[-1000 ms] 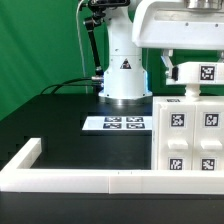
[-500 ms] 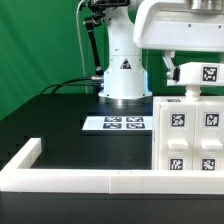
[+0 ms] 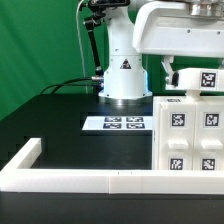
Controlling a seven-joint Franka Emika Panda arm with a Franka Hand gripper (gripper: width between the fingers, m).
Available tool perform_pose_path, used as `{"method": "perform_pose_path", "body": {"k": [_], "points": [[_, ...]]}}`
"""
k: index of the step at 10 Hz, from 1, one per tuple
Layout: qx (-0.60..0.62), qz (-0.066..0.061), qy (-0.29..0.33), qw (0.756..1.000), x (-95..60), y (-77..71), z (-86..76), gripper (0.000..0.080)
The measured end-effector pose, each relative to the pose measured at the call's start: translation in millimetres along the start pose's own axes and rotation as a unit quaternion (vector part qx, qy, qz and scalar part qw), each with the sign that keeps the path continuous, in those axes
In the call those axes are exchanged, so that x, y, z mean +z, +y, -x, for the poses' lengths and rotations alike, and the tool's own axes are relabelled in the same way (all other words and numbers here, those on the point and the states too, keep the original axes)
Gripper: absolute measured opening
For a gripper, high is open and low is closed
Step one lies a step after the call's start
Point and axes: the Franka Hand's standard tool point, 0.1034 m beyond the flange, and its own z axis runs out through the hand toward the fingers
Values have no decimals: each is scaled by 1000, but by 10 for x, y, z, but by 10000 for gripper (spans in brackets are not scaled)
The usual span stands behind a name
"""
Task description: Assemble cabinet
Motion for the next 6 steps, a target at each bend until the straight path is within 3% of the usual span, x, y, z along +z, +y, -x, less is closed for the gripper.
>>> {"method": "perform_pose_path", "body": {"k": [6], "points": [[4, 1, 5, 1000, 34, 34, -50, 546]]}}
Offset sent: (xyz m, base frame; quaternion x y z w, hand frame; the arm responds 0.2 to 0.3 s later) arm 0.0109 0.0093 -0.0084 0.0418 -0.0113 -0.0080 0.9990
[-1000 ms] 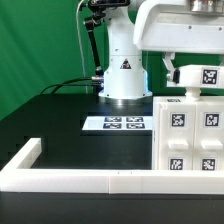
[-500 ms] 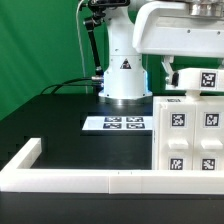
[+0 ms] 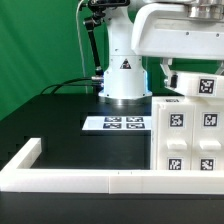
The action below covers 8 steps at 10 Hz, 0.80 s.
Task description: Assemble cabinet
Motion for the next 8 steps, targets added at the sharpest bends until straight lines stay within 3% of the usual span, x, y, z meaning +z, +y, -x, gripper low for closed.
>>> {"method": "perform_pose_path", "body": {"k": [4, 5, 6, 8], "points": [[0, 0, 2, 1000, 3, 2, -3, 546], [0, 0, 2, 1000, 3, 2, -3, 717], [0, 0, 1, 1000, 4, 2, -3, 774], [0, 0, 1, 1000, 4, 2, -3, 795]]}}
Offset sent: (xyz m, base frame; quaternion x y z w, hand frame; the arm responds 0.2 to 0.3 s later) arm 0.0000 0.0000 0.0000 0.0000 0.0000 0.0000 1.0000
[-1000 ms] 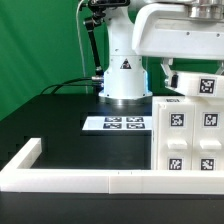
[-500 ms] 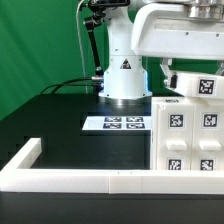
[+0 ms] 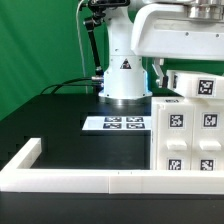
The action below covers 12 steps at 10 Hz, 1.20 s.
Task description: Assemble cabinet
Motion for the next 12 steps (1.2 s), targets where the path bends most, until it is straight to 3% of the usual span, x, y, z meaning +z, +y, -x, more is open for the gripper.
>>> {"method": "perform_pose_path", "body": {"k": [3, 10, 12], "points": [[-6, -5, 22, 1000, -93, 7, -19, 797], [-3, -4, 35, 999, -74, 57, -18, 797], [-3, -4, 35, 999, -74, 57, -18, 556]]}}
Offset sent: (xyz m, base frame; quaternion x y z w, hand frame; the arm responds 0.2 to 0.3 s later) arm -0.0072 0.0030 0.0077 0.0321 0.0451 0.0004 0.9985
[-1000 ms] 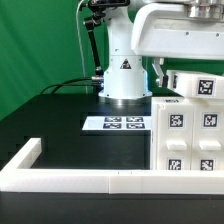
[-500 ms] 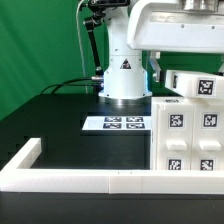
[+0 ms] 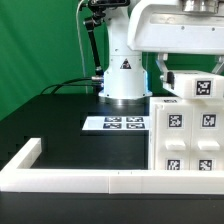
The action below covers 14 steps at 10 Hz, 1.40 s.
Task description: Assemble cabinet
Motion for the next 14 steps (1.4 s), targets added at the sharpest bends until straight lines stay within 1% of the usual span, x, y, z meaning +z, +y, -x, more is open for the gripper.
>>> {"method": "perform_pose_path", "body": {"k": [4, 6, 7, 9, 11, 14], "points": [[21, 0, 0, 1000, 1, -1, 0, 557], [75, 0, 0, 997, 2, -3, 1, 557], [126, 0, 0, 992, 5, -8, 3, 557], [215, 0, 0, 977, 6, -20, 6, 558], [321, -6, -3, 947, 7, -34, 7, 558], [436, -16, -5, 900, 12, -25, -5, 558]]}}
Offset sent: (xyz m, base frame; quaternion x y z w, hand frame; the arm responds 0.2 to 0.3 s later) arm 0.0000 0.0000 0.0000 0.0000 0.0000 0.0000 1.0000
